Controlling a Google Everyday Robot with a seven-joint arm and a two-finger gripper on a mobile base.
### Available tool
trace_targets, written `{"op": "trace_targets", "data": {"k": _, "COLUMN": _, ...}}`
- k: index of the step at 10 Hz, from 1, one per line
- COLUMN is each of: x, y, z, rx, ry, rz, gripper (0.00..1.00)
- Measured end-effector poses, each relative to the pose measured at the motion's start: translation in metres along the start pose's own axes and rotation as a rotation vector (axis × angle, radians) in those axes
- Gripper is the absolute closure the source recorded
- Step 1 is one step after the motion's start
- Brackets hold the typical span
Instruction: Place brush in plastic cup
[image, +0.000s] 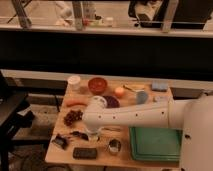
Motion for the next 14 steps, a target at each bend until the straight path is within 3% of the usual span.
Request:
{"op": "trace_targets", "data": {"k": 7, "x": 0.006, "y": -0.001, "z": 0.016, "rx": -0.025, "ry": 0.018, "rz": -0.001, "gripper": 0.42}}
{"op": "trace_targets", "data": {"k": 14, "x": 0.006, "y": -0.001, "z": 0.02, "rx": -0.035, "ry": 0.017, "rz": -0.014, "gripper": 0.42}}
